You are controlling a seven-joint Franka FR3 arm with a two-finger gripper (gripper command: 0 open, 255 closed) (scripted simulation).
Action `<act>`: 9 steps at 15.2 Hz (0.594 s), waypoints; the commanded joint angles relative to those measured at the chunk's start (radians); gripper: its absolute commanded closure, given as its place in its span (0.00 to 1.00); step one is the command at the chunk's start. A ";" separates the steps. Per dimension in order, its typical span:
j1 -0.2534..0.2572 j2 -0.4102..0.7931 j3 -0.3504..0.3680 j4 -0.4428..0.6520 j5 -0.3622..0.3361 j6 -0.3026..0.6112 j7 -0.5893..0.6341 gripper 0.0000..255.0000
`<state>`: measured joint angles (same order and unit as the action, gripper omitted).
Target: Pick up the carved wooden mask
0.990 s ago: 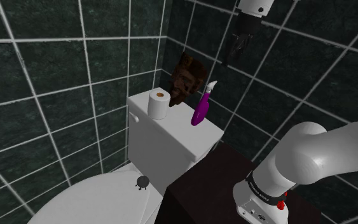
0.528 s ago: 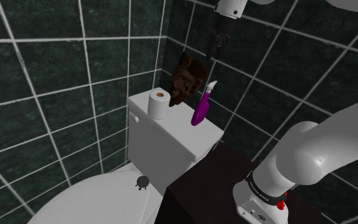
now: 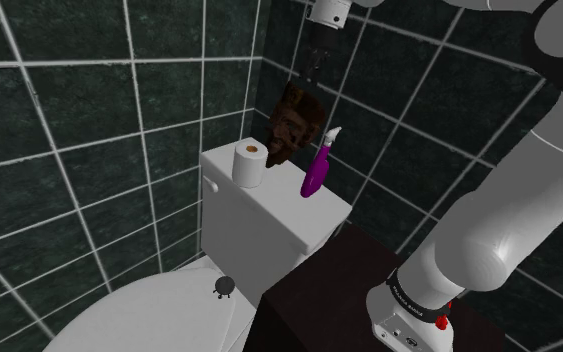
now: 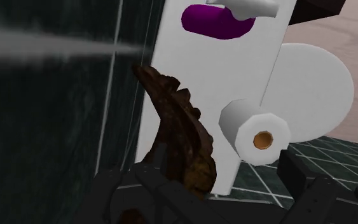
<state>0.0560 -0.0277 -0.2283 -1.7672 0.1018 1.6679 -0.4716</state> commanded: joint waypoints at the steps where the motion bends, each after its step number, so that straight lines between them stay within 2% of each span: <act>1: -0.007 0.106 -0.010 0.103 0.038 -0.016 -0.046 0.00; 9: -0.010 0.108 -0.004 0.003 0.040 0.085 -0.057 0.00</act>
<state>0.0517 0.0753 -0.2261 -1.7478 0.1423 1.7438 -0.5280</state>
